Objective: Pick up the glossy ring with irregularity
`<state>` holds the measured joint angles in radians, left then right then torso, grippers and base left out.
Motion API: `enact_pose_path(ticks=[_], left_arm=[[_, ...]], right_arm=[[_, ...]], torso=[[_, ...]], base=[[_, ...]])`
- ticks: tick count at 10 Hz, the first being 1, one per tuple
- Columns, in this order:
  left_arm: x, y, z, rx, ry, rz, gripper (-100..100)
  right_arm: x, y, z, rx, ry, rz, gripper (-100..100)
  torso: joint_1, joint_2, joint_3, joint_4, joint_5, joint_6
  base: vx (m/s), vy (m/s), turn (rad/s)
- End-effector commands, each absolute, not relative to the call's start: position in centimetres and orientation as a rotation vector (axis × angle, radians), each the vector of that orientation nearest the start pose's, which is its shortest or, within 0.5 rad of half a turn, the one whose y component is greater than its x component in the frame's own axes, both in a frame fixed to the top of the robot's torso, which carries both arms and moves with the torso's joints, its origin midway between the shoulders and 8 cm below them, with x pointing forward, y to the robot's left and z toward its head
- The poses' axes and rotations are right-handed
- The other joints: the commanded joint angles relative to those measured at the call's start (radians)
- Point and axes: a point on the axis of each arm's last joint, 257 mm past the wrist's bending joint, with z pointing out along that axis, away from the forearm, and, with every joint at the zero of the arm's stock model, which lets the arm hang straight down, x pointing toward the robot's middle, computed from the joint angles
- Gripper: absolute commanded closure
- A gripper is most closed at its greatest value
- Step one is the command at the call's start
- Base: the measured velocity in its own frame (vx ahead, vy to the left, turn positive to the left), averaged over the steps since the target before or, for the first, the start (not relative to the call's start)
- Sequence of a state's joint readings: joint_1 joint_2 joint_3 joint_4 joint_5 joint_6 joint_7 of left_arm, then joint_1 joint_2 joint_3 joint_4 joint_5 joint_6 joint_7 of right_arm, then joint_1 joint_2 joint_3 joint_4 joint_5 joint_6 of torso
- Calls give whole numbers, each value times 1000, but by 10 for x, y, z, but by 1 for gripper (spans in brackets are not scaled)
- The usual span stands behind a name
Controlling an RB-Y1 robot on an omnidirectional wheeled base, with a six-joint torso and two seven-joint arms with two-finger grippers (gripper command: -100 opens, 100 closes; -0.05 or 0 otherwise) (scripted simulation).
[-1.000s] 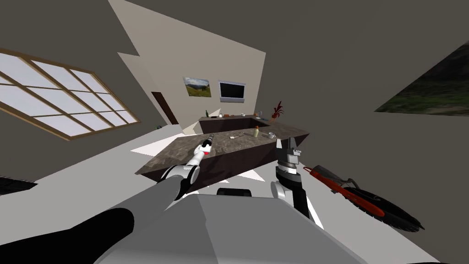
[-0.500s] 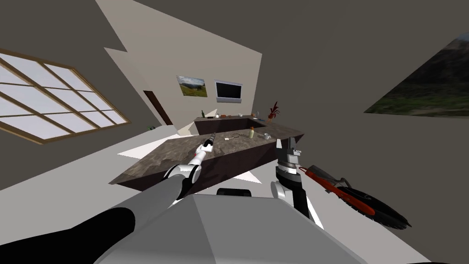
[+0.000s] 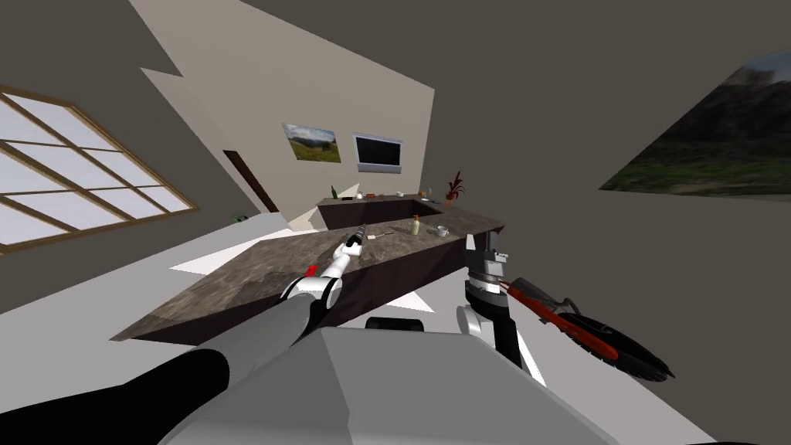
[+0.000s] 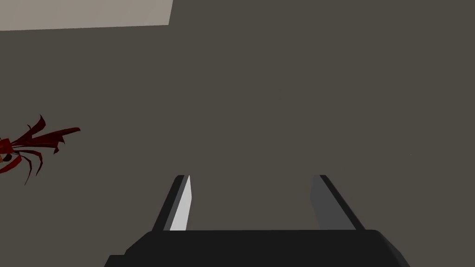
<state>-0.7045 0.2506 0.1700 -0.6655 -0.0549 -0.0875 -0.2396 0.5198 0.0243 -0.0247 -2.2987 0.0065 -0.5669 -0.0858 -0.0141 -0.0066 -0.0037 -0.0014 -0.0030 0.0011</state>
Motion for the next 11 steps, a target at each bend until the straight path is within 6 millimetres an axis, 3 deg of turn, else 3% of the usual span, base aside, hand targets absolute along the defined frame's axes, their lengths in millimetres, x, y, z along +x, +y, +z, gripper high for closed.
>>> enact_pose_path(ticks=[1, 6, 7, 8, 9, 10, 11], left_arm=[[702, 308, -214, -984, 1443, -780, -100], [704, 285, -222, -1017, 1468, -812, -100], [704, 288, -221, -1013, 1465, -808, -100], [704, 287, -221, -1013, 1466, -809, 0], [692, 297, -242, -1111, 1446, -825, -100], [683, 316, -237, -1123, 1397, -824, -100], [677, 322, -246, -1138, 1400, -813, -100]], right_arm=[[325, -288, 39, 640, 526, 1360, 0], [325, -288, 39, 640, 526, 1360, 0], [325, -288, 39, 640, 526, 1360, 0], [325, -288, 39, 640, 526, 1360, 0], [325, -288, 39, 640, 526, 1360, 0], [325, -288, 39, 639, 526, 1360, 0], [325, -288, 39, 639, 526, 1360, 0]], torso=[[0, 0, 0, 0, 0, 0], [0, -2, -1, 0, 0, 0], [1, -3, -2, -1, 0, 0], [7, 1, 0, 0, 1, -1], [10, 5, 3, 1, 2, -1], [13, 6, 3, 1, 3, 0], [15, 7, 4, 1, 3, -1]], base=[[122, -168, -65], [133, -172, -68], [69, -66, -9], [13, -14, 3], [22, 31, -355], [20, 58, -443], [7, 39, -362]])
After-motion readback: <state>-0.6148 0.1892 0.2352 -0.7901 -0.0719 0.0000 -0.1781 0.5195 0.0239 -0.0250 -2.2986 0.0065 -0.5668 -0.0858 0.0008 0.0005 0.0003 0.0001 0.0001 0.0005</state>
